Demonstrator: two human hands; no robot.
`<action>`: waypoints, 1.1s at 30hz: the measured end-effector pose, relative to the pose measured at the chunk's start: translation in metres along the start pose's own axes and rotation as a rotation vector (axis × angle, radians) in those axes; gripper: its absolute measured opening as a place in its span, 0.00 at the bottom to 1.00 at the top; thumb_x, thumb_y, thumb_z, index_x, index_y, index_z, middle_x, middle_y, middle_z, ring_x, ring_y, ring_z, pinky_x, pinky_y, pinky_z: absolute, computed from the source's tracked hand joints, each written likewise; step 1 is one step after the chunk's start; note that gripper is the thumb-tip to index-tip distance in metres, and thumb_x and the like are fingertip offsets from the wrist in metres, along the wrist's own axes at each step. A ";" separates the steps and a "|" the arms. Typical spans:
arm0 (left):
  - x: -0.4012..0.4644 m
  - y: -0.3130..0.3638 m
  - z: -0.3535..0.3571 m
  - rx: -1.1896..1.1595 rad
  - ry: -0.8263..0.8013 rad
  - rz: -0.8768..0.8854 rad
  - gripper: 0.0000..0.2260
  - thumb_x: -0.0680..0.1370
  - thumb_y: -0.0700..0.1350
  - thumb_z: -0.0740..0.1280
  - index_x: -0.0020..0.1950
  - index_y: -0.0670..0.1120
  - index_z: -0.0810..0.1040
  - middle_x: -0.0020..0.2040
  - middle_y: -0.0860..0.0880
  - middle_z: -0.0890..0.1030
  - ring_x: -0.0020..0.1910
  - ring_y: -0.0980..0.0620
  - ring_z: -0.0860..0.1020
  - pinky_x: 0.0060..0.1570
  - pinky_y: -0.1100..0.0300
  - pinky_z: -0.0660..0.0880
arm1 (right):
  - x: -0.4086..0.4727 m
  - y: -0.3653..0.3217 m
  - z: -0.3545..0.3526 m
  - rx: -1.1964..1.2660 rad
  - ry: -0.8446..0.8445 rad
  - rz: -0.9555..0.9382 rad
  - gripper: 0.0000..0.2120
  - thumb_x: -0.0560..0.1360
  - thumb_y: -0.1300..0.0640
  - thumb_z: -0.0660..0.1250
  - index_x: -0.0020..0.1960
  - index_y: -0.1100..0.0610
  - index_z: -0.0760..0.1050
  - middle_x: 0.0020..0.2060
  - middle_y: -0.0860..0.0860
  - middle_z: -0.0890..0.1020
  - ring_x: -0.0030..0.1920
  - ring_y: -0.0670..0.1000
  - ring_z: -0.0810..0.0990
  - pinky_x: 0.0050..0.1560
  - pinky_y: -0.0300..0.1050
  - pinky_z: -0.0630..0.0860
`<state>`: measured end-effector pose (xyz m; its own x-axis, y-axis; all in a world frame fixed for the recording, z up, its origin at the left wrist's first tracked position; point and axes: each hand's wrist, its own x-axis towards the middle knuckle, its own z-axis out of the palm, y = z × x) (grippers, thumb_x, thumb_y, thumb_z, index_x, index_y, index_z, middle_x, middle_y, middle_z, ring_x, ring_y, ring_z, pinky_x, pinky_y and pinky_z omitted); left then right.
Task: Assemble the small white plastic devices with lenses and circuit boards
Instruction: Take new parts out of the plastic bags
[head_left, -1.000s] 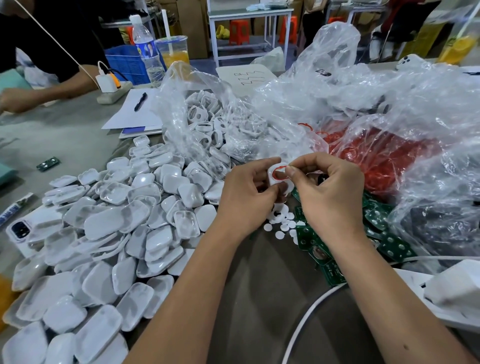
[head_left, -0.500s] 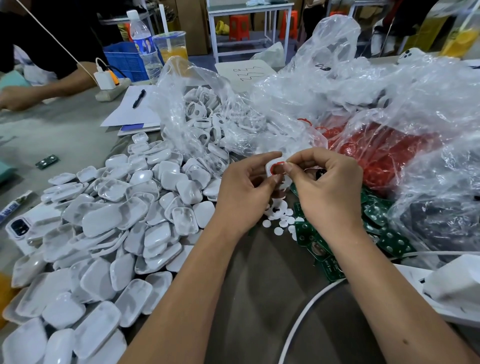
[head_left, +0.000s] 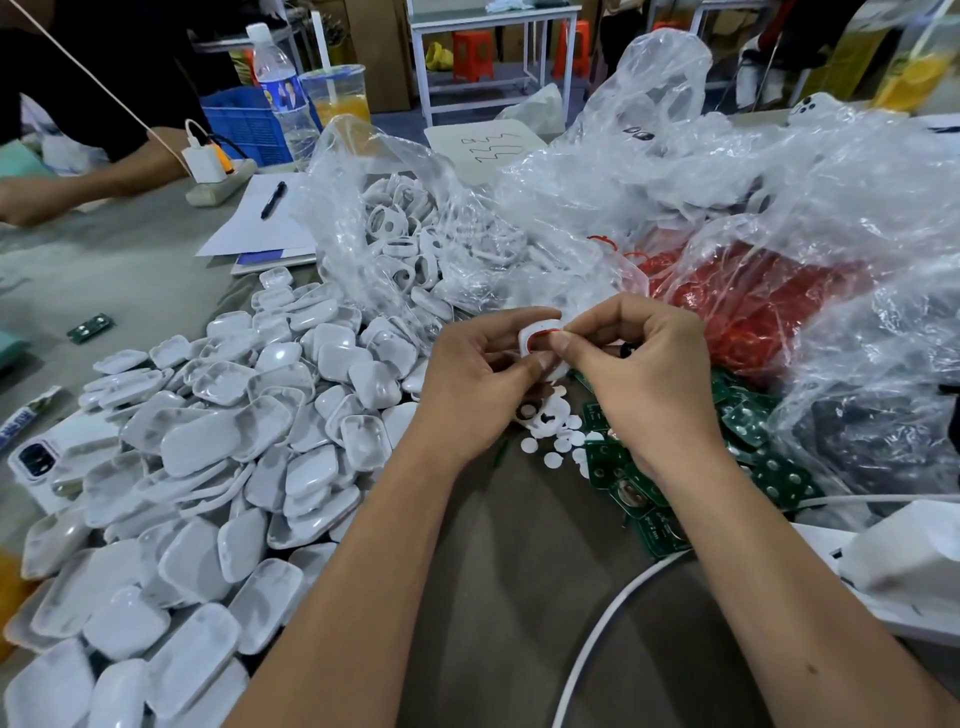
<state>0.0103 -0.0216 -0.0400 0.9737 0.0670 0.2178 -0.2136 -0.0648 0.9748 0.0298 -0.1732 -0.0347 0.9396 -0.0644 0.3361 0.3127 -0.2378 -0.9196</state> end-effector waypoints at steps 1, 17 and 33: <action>0.001 0.001 -0.004 -0.017 -0.024 -0.015 0.14 0.77 0.29 0.70 0.59 0.43 0.85 0.47 0.40 0.87 0.41 0.40 0.85 0.43 0.40 0.84 | 0.000 0.000 0.000 0.069 -0.023 0.060 0.08 0.69 0.58 0.83 0.38 0.52 0.83 0.33 0.49 0.86 0.34 0.50 0.85 0.37 0.46 0.81; -0.001 0.003 -0.021 -0.133 -0.204 -0.055 0.15 0.78 0.29 0.69 0.63 0.40 0.82 0.49 0.44 0.86 0.44 0.50 0.84 0.45 0.59 0.82 | -0.002 -0.010 -0.004 0.441 -0.236 0.314 0.13 0.58 0.55 0.82 0.39 0.57 0.84 0.33 0.55 0.84 0.31 0.50 0.84 0.27 0.38 0.77; 0.003 0.004 -0.013 -0.060 -0.134 -0.070 0.13 0.78 0.29 0.68 0.59 0.41 0.83 0.43 0.44 0.85 0.37 0.50 0.81 0.36 0.61 0.80 | -0.002 -0.002 0.003 0.088 -0.090 0.189 0.08 0.72 0.52 0.81 0.40 0.54 0.84 0.36 0.59 0.84 0.35 0.57 0.83 0.43 0.58 0.83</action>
<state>0.0115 -0.0090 -0.0350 0.9873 -0.0645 0.1452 -0.1457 -0.0045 0.9893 0.0279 -0.1697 -0.0344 0.9900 -0.0122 0.1402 0.1370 -0.1444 -0.9800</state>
